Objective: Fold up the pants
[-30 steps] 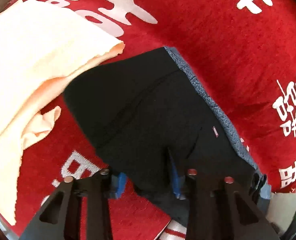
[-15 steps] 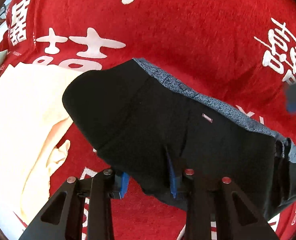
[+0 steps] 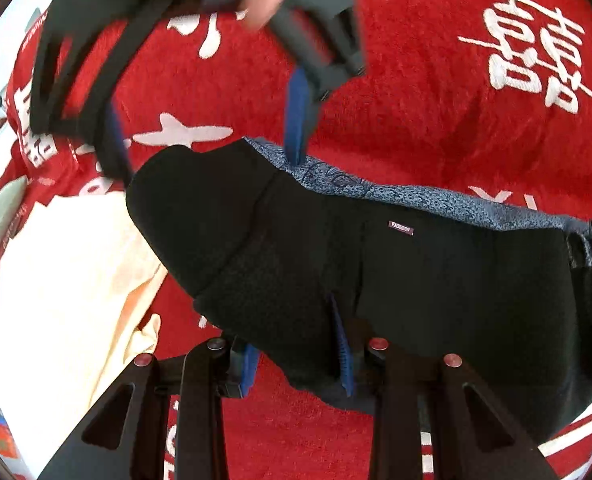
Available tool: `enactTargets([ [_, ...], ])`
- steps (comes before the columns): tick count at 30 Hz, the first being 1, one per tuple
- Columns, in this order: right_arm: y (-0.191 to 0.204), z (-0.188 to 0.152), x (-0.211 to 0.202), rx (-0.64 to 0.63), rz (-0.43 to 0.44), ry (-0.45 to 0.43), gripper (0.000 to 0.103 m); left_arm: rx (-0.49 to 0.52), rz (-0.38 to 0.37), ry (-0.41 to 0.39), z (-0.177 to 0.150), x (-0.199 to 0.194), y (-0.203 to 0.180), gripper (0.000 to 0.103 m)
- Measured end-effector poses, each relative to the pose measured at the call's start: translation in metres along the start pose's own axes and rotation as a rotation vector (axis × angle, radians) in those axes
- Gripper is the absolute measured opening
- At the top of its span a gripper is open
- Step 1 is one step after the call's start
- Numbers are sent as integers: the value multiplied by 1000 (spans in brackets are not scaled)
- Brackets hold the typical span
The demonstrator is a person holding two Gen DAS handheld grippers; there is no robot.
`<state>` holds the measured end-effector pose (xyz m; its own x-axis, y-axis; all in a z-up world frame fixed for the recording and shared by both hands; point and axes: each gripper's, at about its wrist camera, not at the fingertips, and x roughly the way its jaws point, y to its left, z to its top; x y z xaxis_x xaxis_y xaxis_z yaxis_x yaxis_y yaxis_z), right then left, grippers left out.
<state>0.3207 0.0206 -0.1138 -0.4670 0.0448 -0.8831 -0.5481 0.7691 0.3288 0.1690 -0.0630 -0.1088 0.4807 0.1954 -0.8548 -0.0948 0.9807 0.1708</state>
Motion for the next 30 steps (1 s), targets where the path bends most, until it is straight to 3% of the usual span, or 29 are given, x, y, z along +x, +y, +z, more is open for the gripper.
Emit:
enactTargets([
  [2, 9, 2, 15, -24, -28, 66, 89, 31, 15, -13, 0, -2, -5, 33],
  [5, 15, 0, 26, -55, -99, 99, 88, 60, 26, -28, 1, -5, -9, 33],
  [7, 13, -5, 25, -74, -121, 80, 50, 58, 15, -18, 2, -5, -9, 33],
  [8, 9, -9, 21, -65, -107, 60, 26, 52, 9, -13, 2, -5, -9, 33],
  [9, 7, -7, 16, -52, -78, 30, 21, 54, 9, -20, 3, -7, -9, 33],
  [15, -27, -54, -22, -17, 50, -168, 17, 72, -37, -67, 18, -34, -22, 33],
  [22, -84, -136, -70, 74, 229, -405, 17, 112, -114, -152, 37, -83, -53, 33],
  [30, -155, -248, -109, 184, 371, -623, 17, 243, -240, -235, 46, -145, -130, 33],
])
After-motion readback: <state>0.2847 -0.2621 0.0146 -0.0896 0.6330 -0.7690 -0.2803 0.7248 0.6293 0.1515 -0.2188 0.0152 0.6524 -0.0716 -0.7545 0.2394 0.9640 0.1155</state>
